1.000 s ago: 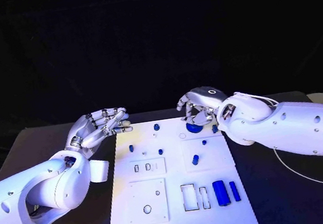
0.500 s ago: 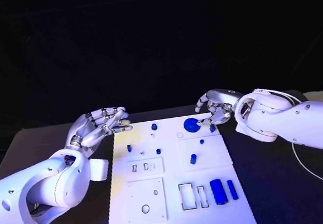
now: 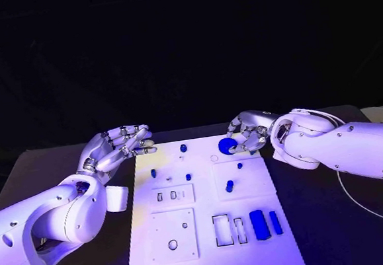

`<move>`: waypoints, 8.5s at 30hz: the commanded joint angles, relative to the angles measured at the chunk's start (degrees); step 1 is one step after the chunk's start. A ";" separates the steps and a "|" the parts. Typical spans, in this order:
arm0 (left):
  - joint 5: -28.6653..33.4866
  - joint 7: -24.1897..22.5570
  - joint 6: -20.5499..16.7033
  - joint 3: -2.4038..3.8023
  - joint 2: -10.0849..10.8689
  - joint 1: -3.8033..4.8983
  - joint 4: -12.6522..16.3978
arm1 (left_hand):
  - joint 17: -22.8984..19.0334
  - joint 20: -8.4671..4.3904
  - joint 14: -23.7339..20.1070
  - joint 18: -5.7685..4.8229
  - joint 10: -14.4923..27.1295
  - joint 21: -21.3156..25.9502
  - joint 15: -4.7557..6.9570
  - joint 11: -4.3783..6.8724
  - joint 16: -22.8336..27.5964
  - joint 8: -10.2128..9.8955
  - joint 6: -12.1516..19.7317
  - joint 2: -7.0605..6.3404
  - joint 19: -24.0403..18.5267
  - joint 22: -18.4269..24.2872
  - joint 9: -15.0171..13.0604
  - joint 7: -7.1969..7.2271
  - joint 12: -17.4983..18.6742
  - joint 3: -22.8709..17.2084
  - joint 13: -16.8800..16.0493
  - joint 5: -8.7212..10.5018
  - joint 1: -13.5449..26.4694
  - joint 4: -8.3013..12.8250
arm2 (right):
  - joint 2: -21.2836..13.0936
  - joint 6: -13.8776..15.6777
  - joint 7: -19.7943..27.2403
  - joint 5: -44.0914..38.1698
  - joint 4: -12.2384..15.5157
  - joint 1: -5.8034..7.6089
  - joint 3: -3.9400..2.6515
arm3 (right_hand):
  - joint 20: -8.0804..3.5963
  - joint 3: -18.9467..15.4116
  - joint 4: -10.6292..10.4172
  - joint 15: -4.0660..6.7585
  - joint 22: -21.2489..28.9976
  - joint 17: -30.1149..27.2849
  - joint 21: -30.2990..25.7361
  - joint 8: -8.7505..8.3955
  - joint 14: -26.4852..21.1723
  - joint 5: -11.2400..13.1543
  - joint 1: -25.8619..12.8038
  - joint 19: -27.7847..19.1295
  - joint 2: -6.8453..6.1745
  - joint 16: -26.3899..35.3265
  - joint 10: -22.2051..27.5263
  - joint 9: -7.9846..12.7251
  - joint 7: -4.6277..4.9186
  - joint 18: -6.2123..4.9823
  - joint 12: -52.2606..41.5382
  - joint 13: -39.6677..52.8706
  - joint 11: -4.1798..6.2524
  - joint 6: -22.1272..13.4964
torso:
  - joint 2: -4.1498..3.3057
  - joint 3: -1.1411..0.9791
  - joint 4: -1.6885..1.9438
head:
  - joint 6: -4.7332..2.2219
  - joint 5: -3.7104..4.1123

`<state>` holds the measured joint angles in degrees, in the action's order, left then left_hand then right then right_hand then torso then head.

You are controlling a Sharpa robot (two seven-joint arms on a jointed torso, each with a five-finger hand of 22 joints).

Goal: Assemble the parts on the task board

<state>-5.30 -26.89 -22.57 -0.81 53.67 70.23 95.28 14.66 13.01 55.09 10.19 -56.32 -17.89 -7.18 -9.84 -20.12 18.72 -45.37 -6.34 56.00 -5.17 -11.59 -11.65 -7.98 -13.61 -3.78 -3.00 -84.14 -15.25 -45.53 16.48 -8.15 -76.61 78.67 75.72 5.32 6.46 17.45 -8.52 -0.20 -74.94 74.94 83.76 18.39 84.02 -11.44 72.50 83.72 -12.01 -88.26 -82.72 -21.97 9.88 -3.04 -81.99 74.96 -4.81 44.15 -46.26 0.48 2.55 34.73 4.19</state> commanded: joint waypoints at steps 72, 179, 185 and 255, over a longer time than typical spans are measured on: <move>0.15 0.01 1.50 0.04 -0.84 0.05 -0.42 | 0.21 0.06 0.28 0.37 -0.12 0.44 -0.22 -0.28 0.64 -0.38 0.19 -0.38 0.36 0.27 0.06 -1.29 0.52 -0.37 0.01 0.08 0.12 0.05 | 14.60 12.34 -0.78 -20.80 -0.63 -1.42 1.06 | -1.21 10.61 2.47 1.20 -13.47 12.10 5.06 2.84 5.39 -0.54 2.04 5.26 2.06 -0.94 -3.49 -1.10 -2.40 2.61 -4.07 10.43 1.93 8.55 | -0.04 0.09 0.13 | 0.28 -0.77; 0.16 0.12 2.52 0.01 -0.62 -0.12 -2.54 | 0.47 0.08 0.31 0.37 -0.40 0.84 -0.24 -0.26 1.06 -0.48 0.17 -0.39 0.58 0.64 0.02 -1.24 1.10 -0.53 -0.03 0.08 0.07 0.09 | -6.38 2.35 17.43 9.08 -2.14 -3.75 0.84 | 0.45 8.14 2.62 -0.73 -11.02 10.91 2.66 -7.63 5.07 0.15 1.84 3.33 -0.13 -0.64 -1.29 0.28 0.22 1.85 -1.76 8.20 -0.36 4.65 | 0.73 -0.86 -1.96 | 0.79 -0.15; 0.16 0.15 2.49 0.01 -0.60 -0.12 -2.58 | 0.47 0.08 0.31 0.37 -0.40 0.84 -0.24 -0.26 1.06 -0.48 0.17 -0.39 0.58 0.64 0.02 -1.24 1.10 -0.53 -0.03 0.08 0.07 0.09 | -5.65 2.39 17.20 7.97 -2.58 -3.90 0.85 | 0.50 8.41 2.81 -0.76 -11.11 10.92 2.72 -7.52 5.07 0.03 2.15 3.39 0.18 -0.65 -1.42 0.18 0.23 1.88 -1.90 8.35 -0.38 4.99 | 0.73 -0.89 -2.09 | 0.93 -0.28; 0.29 0.38 2.36 -0.02 -2.05 -0.10 -4.68 | 0.65 0.07 0.38 0.38 -0.58 1.04 -0.23 -0.25 1.28 -0.54 0.14 -0.16 0.74 0.82 0.00 -1.22 1.42 -0.84 -0.04 0.09 -0.13 0.17 | 3.44 10.60 -1.41 -3.36 15.15 -2.29 1.15 | -1.93 12.51 3.74 1.91 -15.06 12.17 6.24 -0.79 5.36 3.93 0.99 6.28 6.04 -0.96 -1.91 -3.77 -3.27 3.04 -1.87 8.52 2.71 11.84 | 0.94 -0.73 -1.97 | 2.15 -3.58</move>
<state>-5.25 -26.18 -21.05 -0.86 51.87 70.09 90.76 15.24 13.01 55.29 10.20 -56.53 -17.20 -7.38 -10.04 -19.01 18.51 -45.37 -6.34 56.41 -4.42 -11.60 -11.65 -6.83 -14.17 -3.78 -3.00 -84.14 -15.02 -42.63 27.66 -5.12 -75.80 93.65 73.71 6.36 5.01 29.92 -4.45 1.35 -74.91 74.95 89.75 15.76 83.93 -7.10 74.24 83.92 -5.94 -89.14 -84.01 -23.63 6.94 -0.37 -84.03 74.92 -2.43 55.89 -45.36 -0.27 0.57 36.65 1.22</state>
